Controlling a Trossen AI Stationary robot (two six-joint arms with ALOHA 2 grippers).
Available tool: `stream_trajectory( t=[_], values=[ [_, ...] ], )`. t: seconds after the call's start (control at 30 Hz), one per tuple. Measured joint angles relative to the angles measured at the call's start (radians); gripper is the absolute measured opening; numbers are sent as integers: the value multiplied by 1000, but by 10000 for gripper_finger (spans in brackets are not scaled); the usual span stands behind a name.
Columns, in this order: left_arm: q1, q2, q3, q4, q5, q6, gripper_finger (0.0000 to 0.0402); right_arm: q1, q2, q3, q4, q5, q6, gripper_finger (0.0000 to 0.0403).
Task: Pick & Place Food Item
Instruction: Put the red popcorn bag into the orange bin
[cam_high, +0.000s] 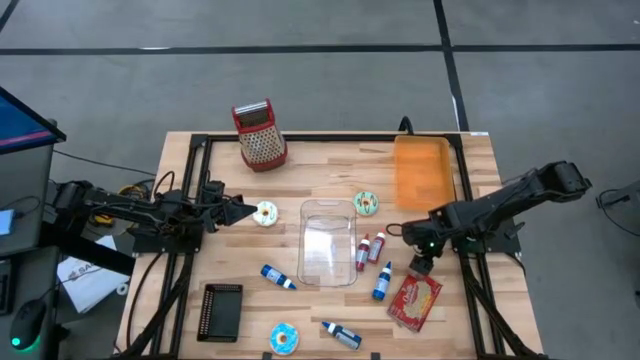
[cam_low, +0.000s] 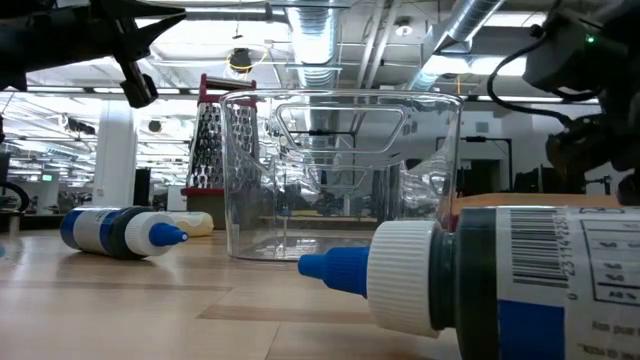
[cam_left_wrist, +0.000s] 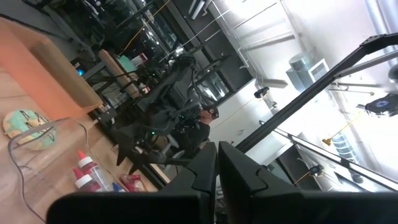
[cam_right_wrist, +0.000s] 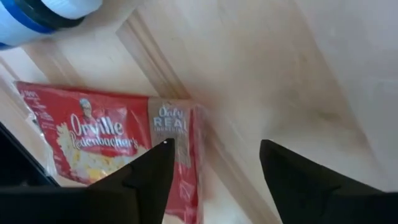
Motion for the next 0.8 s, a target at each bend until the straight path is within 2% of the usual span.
stream_trajectory(
  t=[0.17, 0.63, 0.8],
  values=[
    [0, 0, 0, 0, 0, -4, 14, 46, -2, -44, 93, 4, 77, 202],
    [0, 0, 0, 0, 0, -3, 14, 105, 0, -52, 159, 24, 136, 154],
    [0, 0, 0, 0, 0, -2, 14, 112, 20, -51, 163, 23, 158, 119]
  ],
)
